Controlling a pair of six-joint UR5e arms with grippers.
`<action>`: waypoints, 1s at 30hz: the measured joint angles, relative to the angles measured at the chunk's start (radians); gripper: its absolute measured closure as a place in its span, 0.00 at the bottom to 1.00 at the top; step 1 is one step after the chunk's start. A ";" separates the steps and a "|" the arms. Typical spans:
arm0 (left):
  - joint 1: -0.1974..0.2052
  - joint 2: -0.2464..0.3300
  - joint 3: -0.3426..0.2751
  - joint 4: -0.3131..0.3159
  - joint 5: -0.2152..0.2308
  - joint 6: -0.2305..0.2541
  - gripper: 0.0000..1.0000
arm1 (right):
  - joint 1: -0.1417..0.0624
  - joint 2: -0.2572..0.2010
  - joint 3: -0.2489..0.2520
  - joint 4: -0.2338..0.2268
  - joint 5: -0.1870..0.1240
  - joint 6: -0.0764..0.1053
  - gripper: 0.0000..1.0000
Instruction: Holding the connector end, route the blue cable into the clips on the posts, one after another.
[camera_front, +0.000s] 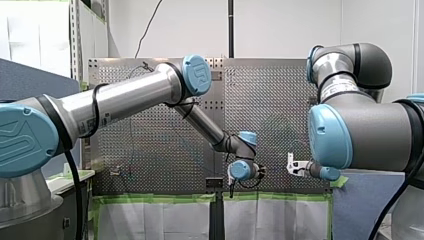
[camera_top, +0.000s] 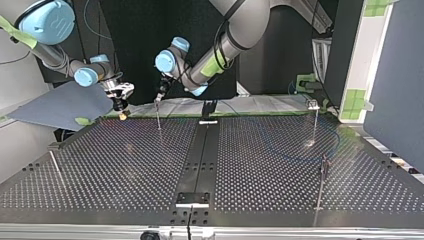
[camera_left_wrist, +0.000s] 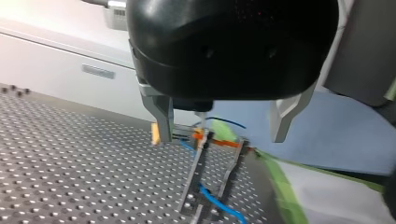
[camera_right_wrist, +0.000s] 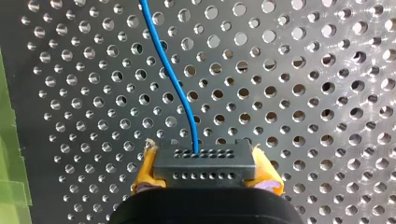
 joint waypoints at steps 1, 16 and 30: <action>0.000 0.000 0.000 -0.008 -0.002 0.009 0.02 | 0.000 0.000 0.000 0.000 0.000 0.000 1.00; 0.000 0.000 0.000 -0.030 -0.014 0.044 0.02 | -0.004 0.002 0.000 0.001 -0.006 0.000 1.00; 0.002 0.022 -0.032 -0.023 -0.033 0.041 0.02 | -0.005 0.004 0.000 -0.003 -0.008 0.004 1.00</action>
